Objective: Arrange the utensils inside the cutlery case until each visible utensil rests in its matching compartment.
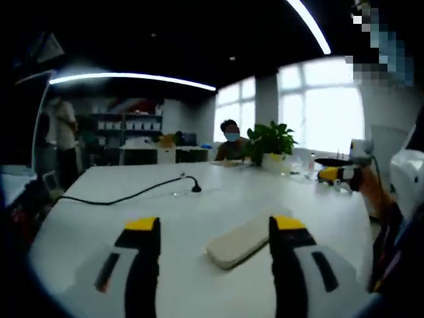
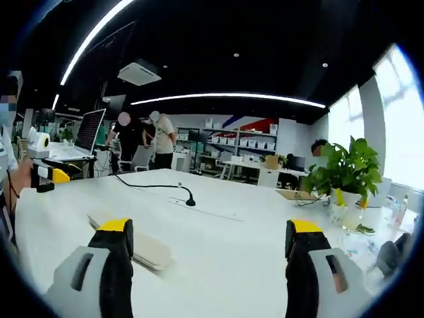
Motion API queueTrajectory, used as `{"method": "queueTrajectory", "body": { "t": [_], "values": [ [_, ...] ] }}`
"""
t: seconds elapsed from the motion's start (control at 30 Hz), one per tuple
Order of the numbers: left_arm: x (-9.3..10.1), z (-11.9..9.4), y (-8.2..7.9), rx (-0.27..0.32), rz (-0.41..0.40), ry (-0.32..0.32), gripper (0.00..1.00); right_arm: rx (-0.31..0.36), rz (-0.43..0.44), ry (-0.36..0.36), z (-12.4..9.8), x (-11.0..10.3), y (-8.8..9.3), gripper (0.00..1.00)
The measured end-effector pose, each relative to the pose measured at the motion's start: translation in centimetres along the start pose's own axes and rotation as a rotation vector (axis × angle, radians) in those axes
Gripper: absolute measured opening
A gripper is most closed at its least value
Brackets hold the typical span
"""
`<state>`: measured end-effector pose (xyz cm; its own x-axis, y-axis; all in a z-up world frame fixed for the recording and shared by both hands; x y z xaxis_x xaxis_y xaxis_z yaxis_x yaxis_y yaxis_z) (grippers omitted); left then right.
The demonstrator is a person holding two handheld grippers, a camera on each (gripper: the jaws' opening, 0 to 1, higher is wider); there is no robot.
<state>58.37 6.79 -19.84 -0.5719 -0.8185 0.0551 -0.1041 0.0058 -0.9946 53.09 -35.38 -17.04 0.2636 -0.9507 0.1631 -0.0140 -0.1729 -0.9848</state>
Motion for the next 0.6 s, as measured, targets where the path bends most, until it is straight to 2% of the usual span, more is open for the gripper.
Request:
{"method": "queueTrajectory", "body": {
  "t": [0.13,0.27,0.43,0.5,0.6],
  "values": [
    [0.2,-0.4,-0.8,0.010,0.045,-0.041,0.86,0.022,0.014,0.063,-1.2,0.4,-0.6,0.99],
    [0.3,-0.6,-1.8,0.105,-0.031,-0.073,1.00,0.034,0.062,0.053,-1.9,0.1,-0.7,0.99],
    [0.7,-1.4,-2.2,0.109,0.046,-0.136,1.00,0.008,0.086,0.056,-2.6,0.2,0.1,0.99],
    [0.7,-1.7,-2.2,0.105,0.064,-0.168,1.00,0.006,0.113,0.082,-3.0,0.7,0.5,0.99],
    [0.5,-2.1,-2.1,0.097,0.073,-0.181,1.00,0.009,0.124,0.086,-3.3,1.1,0.9,0.99]
  ]
}}
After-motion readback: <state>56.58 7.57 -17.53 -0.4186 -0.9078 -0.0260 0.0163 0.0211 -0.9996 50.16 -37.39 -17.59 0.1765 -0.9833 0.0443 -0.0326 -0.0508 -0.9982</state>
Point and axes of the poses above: the point that each gripper's makers call its tool centre point, and the gripper's own axes: z roughly forward along the fingers, x roughly to its right, y roughly out of its underside, the point moved 9 cm from there along -z, roughly backward along the fingers, and after that the axes turned 4 degrees about -y, right-handed, at the moved point
